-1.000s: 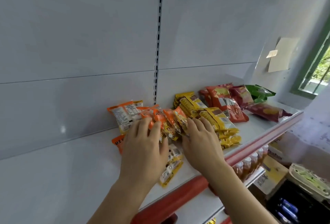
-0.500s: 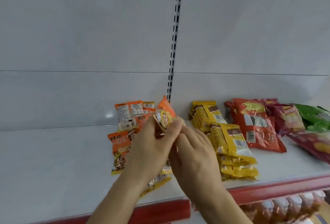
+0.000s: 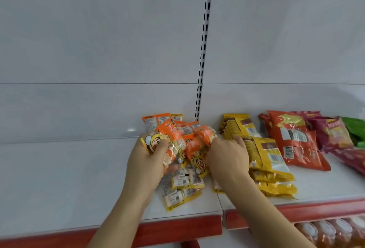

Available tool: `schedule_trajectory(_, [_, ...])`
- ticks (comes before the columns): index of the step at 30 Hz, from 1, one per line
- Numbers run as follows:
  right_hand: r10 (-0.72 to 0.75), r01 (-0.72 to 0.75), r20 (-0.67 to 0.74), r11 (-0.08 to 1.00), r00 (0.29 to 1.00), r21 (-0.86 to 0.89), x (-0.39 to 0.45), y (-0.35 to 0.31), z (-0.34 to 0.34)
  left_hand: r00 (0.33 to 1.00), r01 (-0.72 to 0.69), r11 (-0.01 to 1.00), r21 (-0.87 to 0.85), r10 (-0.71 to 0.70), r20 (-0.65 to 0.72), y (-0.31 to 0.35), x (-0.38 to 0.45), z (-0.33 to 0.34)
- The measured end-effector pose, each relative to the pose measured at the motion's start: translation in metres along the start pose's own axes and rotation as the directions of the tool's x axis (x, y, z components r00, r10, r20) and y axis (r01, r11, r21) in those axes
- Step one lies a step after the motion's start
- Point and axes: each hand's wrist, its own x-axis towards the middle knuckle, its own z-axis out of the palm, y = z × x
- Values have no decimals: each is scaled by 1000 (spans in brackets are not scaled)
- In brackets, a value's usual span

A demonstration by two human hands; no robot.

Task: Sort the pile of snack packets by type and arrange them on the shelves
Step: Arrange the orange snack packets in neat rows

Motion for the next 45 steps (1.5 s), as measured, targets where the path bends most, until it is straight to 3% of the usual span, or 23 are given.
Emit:
schedule_trajectory(3, [26,36,-291,978,957,206,-14,0,-8,999,-37,998,-48,39,34,0,2,-9])
schedule_trajectory(5, [-41,230,-471,908,881,350,-32,-15,-14,994,-46,995,-84,54,97,-2,1,-9])
schedule_trajectory(7, [-123,372,-564,860,816,350,-50,-40,-11,984,-29,988,-154,55,170,-5,1,-8])
schedule_trajectory(11, [-289,555,-595,764,750,329,-64,-67,11,940,-52,987,-155,101,326,-3,0,-13])
schedule_trajectory(13, [-303,617,-601,663,740,425,-70,-69,11,942,-47,984,-173,101,319,0,3,-20])
schedule_trajectory(16, [-204,541,-519,518,830,662,-79,-66,9,979,-30,986,-165,62,192,-7,12,-31])
schedule_trajectory(17, [-141,486,-497,544,856,684,-77,-62,9,986,-17,988,-152,42,164,-11,14,-35])
schedule_trajectory(19, [-38,328,-442,729,896,601,-64,-50,15,990,24,990,-141,-3,144,-15,15,-41])
schedule_trajectory(21, [-55,148,-229,900,972,411,-48,-39,17,991,33,992,-119,-17,133,-19,15,-48])
schedule_trajectory(23, [-63,69,-30,951,998,301,-39,-34,22,993,24,995,-95,-13,121,-21,16,-54])
schedule_trajectory(29, [-2,25,-129,983,992,179,-25,-33,24,998,-16,1000,10,16,56,-21,13,-61])
schedule_trajectory(31, [71,-11,-241,970,968,243,-28,-31,17,999,-33,998,46,31,37,-22,12,-62])
schedule_trajectory(33, [98,76,-440,930,892,360,-41,-37,1,998,-53,996,70,52,27,-22,12,-62])
schedule_trajectory(36, [-16,336,-659,870,752,362,-66,-74,-8,997,-55,998,26,53,48,-17,8,-57])
schedule_trajectory(40, [-116,412,-611,833,783,369,-88,-116,18,992,15,978,-206,11,127,-4,-3,-53])
schedule_trajectory(45, [-251,542,-541,685,803,487,-97,-121,13,994,-58,987,-153,71,87,-2,-2,-65])
